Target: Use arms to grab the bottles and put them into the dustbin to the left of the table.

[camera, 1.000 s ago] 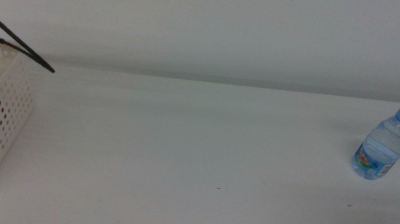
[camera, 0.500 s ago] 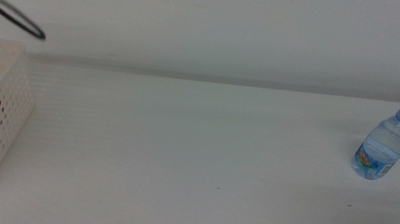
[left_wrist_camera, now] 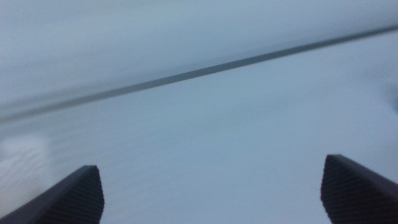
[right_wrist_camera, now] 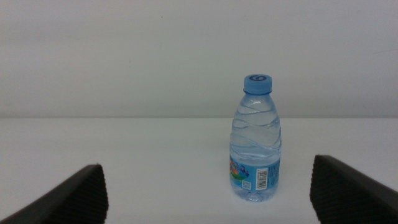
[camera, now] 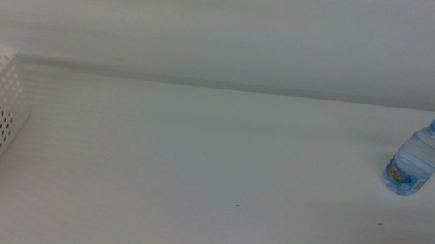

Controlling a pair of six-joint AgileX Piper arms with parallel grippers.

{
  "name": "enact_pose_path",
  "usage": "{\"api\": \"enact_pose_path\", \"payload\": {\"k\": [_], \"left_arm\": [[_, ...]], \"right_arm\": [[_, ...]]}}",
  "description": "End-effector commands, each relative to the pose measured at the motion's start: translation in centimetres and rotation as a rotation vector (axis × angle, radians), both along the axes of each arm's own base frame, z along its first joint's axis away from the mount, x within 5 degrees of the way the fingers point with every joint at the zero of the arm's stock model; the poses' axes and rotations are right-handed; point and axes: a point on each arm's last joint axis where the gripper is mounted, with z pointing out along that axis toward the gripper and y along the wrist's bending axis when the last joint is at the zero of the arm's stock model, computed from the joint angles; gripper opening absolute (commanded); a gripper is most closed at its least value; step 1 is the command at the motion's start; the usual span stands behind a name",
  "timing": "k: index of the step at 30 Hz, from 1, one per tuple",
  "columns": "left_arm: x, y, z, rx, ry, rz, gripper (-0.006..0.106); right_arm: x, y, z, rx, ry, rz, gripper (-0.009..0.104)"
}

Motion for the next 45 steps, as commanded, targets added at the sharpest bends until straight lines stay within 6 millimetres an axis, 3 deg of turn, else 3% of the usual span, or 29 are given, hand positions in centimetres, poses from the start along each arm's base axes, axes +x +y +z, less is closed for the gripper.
{"api": "enact_pose_path", "payload": {"k": [1,8,12,21,45], "left_arm": [[-2.8,-3.6,0.3,0.007,0.045,-0.180,0.094],[-8.2,-9.7,-1.0,0.145,-0.005,-0.432,0.094],[-10.2,-11.3,-3.5,0.112,-0.061,-0.478,0.094],[-13.0,-10.0,-7.1,-0.041,-0.229,-0.394,0.094],[-13.6,-9.9,-6.8,-0.103,-0.239,-0.393,0.094]], "right_arm": [[-0.1,-0.1,-1.1,-0.014,-0.008,-0.009,0.086],[-0.1,-0.1,-1.1,-0.014,-0.008,-0.009,0.086],[-0.1,-0.1,-1.1,-0.014,-0.008,-0.009,0.086],[-0.1,-0.1,-1.1,-0.014,-0.008,-0.009,0.086],[-0.1,-0.1,-1.1,-0.014,-0.008,-0.009,0.086]]}}
